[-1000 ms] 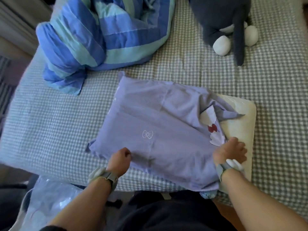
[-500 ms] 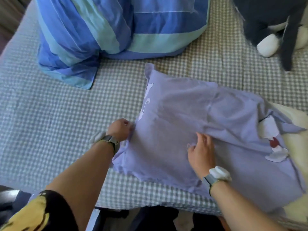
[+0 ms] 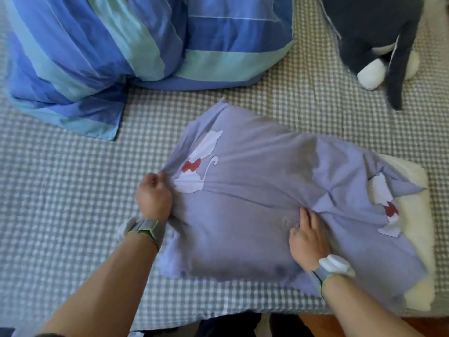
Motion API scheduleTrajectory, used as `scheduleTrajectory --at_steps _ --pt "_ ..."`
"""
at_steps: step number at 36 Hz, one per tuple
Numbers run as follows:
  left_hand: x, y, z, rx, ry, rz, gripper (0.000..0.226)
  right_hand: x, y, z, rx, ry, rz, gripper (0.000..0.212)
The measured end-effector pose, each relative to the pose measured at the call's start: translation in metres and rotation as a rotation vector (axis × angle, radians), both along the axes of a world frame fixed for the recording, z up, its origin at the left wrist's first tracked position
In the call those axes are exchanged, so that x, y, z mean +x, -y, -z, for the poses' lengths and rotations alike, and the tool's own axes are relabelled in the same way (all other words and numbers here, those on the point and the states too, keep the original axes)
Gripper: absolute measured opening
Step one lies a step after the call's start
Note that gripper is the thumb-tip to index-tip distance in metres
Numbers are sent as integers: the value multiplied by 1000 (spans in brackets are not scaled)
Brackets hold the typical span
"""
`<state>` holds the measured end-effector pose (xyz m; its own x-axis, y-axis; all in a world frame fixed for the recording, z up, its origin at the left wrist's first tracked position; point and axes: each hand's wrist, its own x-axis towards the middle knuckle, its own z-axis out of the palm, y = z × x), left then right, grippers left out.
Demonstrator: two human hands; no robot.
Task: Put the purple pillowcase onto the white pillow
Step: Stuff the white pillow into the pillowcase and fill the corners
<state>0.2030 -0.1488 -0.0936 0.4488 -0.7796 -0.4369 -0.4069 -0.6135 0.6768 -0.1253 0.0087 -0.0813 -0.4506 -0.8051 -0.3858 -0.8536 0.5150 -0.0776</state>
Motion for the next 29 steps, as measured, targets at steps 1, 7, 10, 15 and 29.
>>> scheduleTrajectory --at_steps 1,7,10,15,29 --pt "15 -9 5 13 52 -63 34 -3 -6 5 74 -22 -35 65" --pt "19 -16 -6 16 74 33 38 -8 -8 16 339 -32 -176 68" --pt "27 -12 -6 115 69 114 37 -6 17 -21 335 -13 -81 50" --pt "12 -28 -14 30 337 264 35 -46 27 -45 -101 -122 77 33" --pt "-152 -146 -29 -201 700 832 41 -132 23 -45 39 310 324 42"
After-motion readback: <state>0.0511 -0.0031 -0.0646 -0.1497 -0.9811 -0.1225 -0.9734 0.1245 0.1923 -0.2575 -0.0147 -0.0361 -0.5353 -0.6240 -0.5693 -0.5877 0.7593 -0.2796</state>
